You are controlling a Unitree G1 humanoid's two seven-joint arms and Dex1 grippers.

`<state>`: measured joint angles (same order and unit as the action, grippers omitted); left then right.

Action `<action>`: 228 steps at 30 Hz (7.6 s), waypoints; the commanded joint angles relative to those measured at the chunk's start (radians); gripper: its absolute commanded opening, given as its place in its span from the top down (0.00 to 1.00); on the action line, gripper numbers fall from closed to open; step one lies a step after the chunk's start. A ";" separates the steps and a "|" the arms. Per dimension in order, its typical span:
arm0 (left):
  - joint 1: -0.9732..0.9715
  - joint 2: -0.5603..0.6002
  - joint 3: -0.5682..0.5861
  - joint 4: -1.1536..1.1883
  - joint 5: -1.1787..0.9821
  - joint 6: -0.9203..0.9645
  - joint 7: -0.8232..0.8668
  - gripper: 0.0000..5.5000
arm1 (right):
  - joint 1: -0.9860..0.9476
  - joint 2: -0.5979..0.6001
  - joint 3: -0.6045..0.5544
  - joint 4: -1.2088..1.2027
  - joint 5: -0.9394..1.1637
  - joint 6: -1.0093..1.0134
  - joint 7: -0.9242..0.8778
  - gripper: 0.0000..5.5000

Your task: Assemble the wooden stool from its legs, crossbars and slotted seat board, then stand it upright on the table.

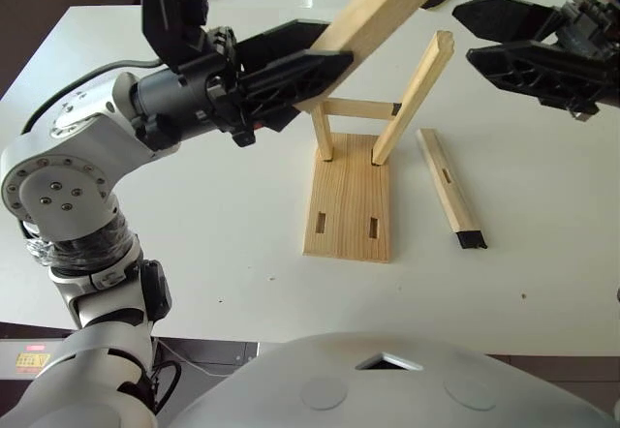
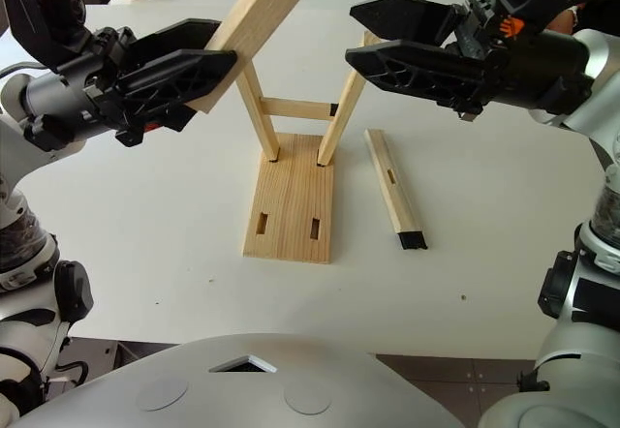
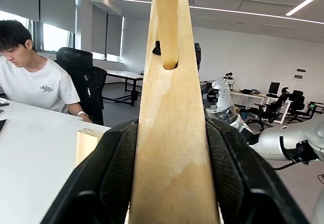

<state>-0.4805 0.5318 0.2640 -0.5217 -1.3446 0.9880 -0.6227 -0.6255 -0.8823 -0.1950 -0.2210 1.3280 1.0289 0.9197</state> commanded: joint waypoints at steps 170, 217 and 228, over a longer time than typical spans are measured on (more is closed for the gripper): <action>0.273 0.254 -0.040 0.141 0.417 -0.234 -0.300 0.31 | 0.470 -0.091 0.561 -0.156 -0.844 -0.445 0.242 0.64; 0.484 0.220 0.199 -0.028 0.326 -0.207 -0.103 0.31 | 0.779 0.052 -0.003 -0.396 -0.881 0.044 -0.382 0.21; 0.468 0.218 0.153 -0.040 0.310 -0.211 -0.053 0.31 | 0.696 0.298 -0.033 -0.338 -0.845 0.345 -0.558 0.21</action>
<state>0.0063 0.7379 0.4311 -0.5600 -1.0284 0.7718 -0.6784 0.0817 -0.5886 -0.2386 -0.5756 0.5055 1.3783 0.3850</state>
